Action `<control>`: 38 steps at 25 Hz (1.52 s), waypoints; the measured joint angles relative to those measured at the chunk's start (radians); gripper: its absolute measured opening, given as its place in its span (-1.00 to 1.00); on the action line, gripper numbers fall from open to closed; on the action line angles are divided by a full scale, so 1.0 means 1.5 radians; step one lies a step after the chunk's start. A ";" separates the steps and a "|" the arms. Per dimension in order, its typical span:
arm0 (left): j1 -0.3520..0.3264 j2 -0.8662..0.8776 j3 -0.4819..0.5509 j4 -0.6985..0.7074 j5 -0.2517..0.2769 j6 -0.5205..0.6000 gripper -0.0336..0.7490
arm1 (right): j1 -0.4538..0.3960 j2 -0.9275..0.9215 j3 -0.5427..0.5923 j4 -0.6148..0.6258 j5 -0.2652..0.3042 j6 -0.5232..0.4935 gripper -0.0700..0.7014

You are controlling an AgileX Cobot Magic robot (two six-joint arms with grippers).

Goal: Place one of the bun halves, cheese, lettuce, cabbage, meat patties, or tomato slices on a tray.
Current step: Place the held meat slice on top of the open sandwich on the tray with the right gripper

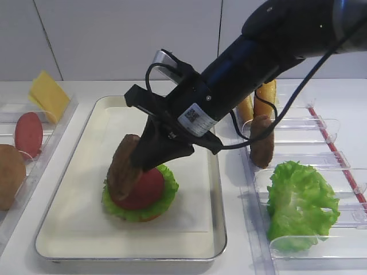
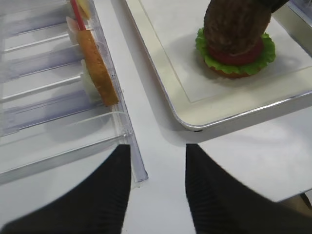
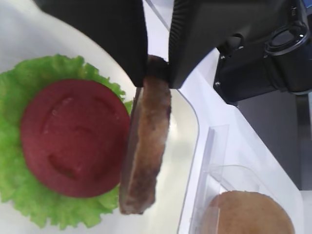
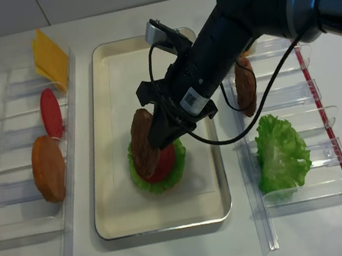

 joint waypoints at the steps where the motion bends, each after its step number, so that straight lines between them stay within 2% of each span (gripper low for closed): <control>1: 0.000 0.000 0.000 0.000 0.000 0.000 -0.23 | 0.000 0.000 0.000 0.010 0.000 -0.008 -0.44; 13: 0.000 0.000 0.000 0.000 0.000 0.000 -0.23 | 0.000 0.028 0.000 0.018 0.009 -0.026 -0.44; 21: 0.000 0.000 0.000 0.000 0.000 0.000 -0.23 | 0.000 0.029 -0.002 -0.039 0.005 0.009 -0.44; 34: 0.000 0.000 0.000 0.000 0.000 0.000 -0.23 | 0.000 0.029 -0.003 -0.085 -0.008 0.049 -0.44; 38: 0.000 0.000 0.000 0.000 0.000 0.000 -0.24 | 0.000 0.029 -0.003 -0.094 -0.011 0.052 -0.31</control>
